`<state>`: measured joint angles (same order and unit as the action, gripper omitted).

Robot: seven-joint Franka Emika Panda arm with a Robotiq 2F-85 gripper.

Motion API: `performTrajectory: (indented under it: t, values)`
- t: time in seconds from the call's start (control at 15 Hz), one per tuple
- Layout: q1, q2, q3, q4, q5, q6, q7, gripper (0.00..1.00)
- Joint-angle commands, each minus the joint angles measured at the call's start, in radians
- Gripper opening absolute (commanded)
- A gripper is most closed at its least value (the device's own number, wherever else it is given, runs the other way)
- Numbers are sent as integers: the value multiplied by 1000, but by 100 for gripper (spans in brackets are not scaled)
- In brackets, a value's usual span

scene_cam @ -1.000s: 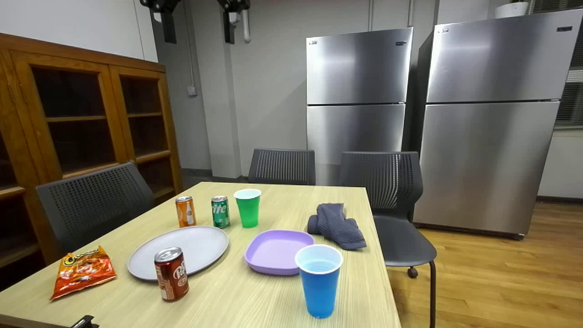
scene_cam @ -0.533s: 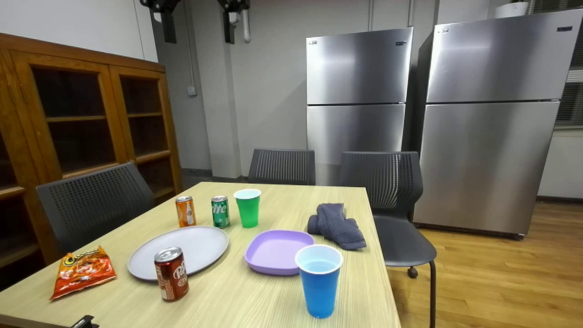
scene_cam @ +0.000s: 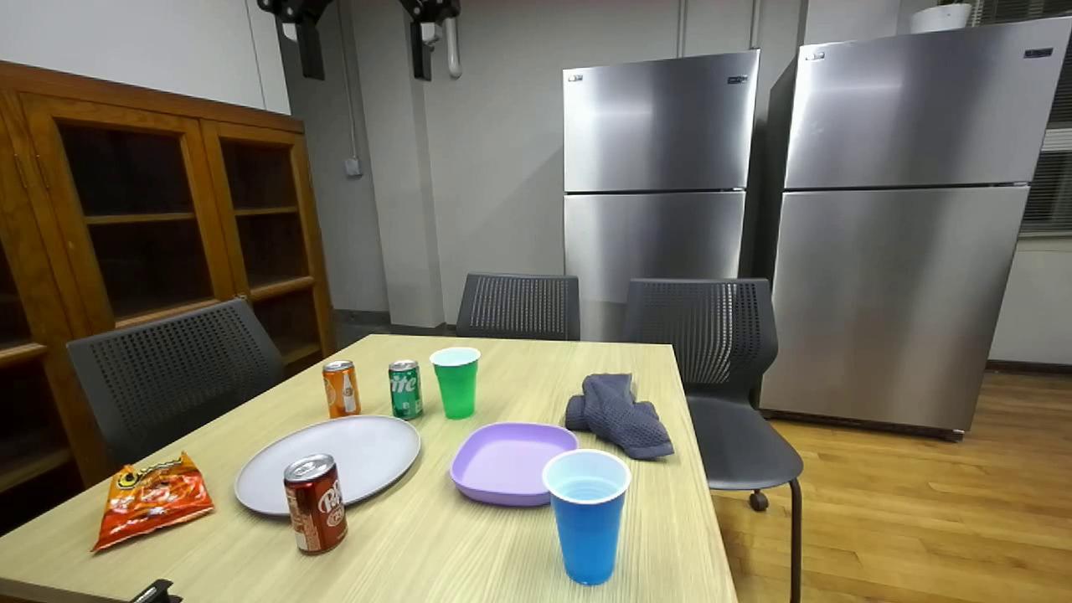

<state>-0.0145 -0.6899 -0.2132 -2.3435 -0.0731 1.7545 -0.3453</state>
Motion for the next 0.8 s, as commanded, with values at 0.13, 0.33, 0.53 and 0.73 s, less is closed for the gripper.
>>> performTrajectory:
  t: [0.13, 0.33, 0.53, 0.73]
  values:
    - [-8, 2, 6, 2, 4, -1, -4, 100]
    - [-8, 2, 6, 2, 4, -1, -4, 100]
    - [-8, 2, 6, 2, 4, -1, -4, 100]
    - [-5, 4, 10, -12, 4, 10, -2, 100]
